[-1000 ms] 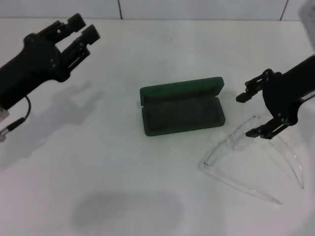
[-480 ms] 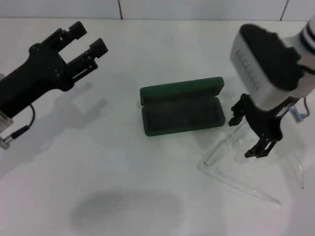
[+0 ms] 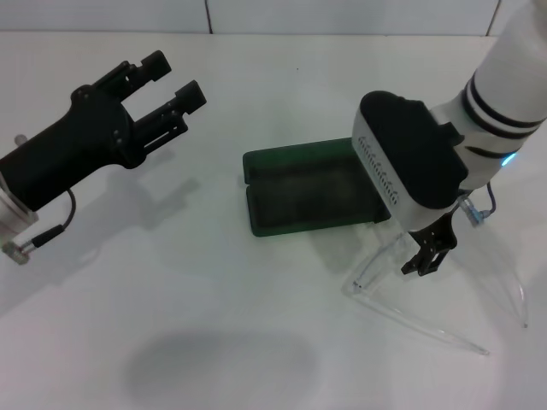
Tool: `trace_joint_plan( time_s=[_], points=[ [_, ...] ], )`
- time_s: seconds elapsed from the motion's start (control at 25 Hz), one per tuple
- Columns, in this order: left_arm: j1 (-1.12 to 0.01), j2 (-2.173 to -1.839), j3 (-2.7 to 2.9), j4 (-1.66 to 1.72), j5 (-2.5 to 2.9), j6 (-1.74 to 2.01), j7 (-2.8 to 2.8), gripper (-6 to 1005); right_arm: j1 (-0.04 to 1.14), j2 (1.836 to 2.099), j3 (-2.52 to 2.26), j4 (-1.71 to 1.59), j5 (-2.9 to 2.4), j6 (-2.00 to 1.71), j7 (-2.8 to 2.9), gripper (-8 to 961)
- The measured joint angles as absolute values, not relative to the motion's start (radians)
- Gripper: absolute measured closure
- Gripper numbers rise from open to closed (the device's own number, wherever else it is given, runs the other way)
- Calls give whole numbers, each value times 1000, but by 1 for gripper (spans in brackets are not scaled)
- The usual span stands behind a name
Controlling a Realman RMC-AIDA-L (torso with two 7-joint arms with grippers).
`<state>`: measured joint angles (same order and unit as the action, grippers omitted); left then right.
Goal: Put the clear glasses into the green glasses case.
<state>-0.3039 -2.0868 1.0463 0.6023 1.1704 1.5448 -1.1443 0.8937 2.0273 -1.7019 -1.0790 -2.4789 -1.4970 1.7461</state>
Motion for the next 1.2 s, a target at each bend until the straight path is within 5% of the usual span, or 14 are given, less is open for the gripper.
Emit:
trace_joint_plan(
  time_s=[0.6, 1.2],
  points=[
    [-312, -2088, 1039, 554, 1164, 1542, -1118, 265, 902, 2028, -1756, -1048, -2444, -1463, 1744, 297],
    [-306, -2089, 1037, 517, 1136, 1546, -1029, 268, 867, 2024, -1643, -1061, -2441, -1514, 1744, 767]
  ],
)
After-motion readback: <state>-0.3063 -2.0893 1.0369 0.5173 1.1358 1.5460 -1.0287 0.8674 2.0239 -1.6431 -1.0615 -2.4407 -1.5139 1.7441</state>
